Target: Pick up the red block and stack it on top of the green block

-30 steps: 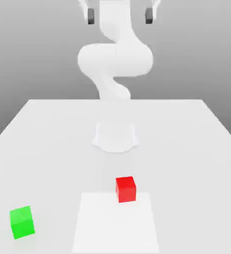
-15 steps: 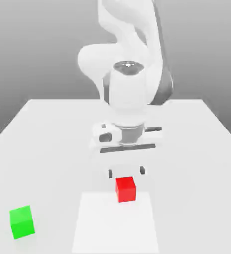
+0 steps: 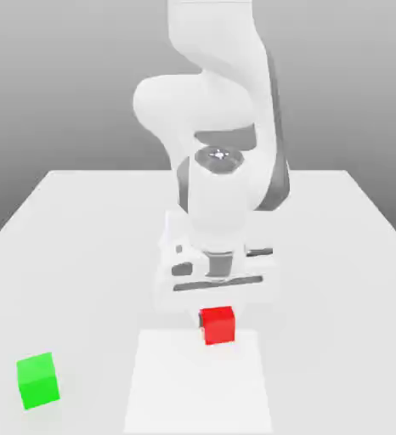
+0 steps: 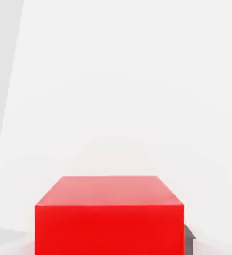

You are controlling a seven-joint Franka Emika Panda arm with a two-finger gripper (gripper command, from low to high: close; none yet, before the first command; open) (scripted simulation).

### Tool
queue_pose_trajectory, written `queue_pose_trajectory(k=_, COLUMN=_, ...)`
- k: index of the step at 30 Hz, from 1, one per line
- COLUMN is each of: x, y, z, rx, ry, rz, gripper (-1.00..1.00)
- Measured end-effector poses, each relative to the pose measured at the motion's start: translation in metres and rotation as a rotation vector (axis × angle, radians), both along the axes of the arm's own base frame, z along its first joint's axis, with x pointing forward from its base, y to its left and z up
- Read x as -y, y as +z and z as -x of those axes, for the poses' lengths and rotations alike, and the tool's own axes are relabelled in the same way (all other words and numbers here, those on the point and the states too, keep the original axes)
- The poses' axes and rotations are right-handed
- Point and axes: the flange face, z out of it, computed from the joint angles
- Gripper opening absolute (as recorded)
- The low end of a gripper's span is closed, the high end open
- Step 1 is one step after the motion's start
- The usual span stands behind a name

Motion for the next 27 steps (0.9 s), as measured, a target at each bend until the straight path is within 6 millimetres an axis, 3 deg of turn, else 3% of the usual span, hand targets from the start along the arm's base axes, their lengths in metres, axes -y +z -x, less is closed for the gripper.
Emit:
queue_pose_trajectory(k=4, x=0.0, y=0.03, z=0.002, rx=0.0, ry=-0.001, rz=0.001, gripper=-1.0)
queue_pose_trajectory(k=6, x=0.014, y=0.039, z=-0.011, rx=0.0, ry=-0.07, rz=0.001, gripper=-1.0)
queue_pose_trajectory(k=9, x=0.055, y=0.048, z=-0.043, rx=-0.001, ry=-0.246, rz=0.0, gripper=-1.0)
queue_pose_trajectory(k=13, x=0.137, y=0.058, z=-0.075, rx=-0.002, ry=-0.53, rz=0.0, gripper=-1.0)
queue_pose_trajectory(k=19, x=0.252, y=0.072, z=-0.1, rx=0.0, ry=-0.884, rz=-0.001, gripper=-1.0)
queue_pose_trajectory(k=23, x=0.266, y=0.031, z=-0.104, rx=0.0, ry=-0.923, rz=0.0, gripper=-1.0)
queue_pose_trajectory(k=24, x=0.266, y=0.019, z=-0.104, rx=0.0, ry=-0.925, rz=0.0, gripper=1.0)
queue_pose_trajectory(k=27, x=0.266, y=0.019, z=-0.104, rx=0.0, ry=-0.925, rz=0.0, gripper=1.0)
